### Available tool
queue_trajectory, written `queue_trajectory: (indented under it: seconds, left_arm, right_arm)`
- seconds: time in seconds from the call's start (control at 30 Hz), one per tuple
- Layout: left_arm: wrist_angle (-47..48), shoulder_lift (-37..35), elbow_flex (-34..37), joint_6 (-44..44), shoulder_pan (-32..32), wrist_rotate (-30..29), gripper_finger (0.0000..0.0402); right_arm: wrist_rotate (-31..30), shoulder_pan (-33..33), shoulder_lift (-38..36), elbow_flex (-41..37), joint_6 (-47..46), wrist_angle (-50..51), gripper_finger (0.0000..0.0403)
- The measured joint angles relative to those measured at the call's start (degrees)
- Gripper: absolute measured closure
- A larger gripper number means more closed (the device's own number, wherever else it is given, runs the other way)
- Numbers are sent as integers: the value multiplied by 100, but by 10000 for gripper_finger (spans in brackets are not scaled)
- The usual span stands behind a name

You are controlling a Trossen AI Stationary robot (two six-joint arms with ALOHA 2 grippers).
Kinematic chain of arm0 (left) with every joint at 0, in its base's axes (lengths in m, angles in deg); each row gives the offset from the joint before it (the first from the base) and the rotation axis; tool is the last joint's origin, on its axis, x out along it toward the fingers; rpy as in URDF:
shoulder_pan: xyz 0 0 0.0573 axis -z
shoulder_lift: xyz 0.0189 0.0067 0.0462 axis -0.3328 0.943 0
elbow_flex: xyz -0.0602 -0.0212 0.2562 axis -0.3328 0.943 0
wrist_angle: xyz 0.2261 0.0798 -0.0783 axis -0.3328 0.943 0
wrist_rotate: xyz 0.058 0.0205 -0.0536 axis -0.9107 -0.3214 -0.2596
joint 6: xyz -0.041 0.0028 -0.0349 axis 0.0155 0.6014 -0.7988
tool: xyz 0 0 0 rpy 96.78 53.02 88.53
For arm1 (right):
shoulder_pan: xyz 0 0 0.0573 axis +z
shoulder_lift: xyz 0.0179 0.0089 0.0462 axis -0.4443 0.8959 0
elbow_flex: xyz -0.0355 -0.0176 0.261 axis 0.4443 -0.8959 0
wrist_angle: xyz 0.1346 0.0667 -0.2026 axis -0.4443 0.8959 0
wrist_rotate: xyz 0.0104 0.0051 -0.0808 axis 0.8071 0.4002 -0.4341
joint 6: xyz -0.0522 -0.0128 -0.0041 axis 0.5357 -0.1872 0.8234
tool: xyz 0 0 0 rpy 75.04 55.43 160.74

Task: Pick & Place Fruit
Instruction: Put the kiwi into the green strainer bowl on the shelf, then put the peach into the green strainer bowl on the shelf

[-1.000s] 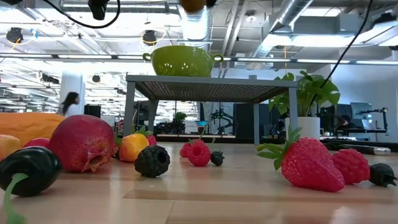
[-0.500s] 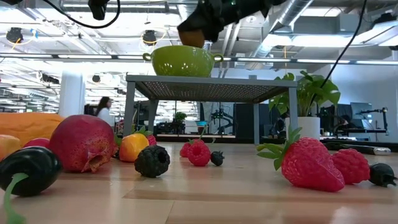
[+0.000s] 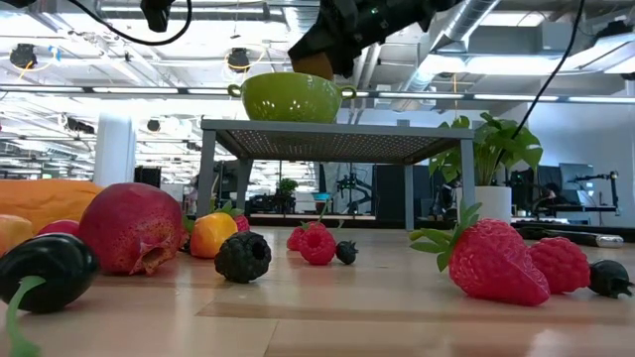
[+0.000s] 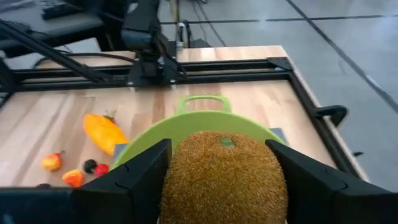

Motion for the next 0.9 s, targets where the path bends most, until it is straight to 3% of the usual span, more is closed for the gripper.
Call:
queue_trajectory:
  seconds: [0.4, 0.6, 0.73, 0.9]
  left_arm:
    - [0, 0, 0, 0, 0, 1, 111]
    - [-2, -2, 0, 0, 2, 2, 111]
    - [-3, -2, 0, 0, 0, 2, 111]
    - [0, 0, 0, 0, 0, 2, 111]
  right_arm:
    - [206, 117, -12, 36, -367, -180, 106]
    - [219, 351, -532, 535, -613, 1912, 99]
    - [132, 875, -1050, 535, -743, 3246, 100]
    - [-935, 1960, -1702, 208, -1285, 3923, 101]
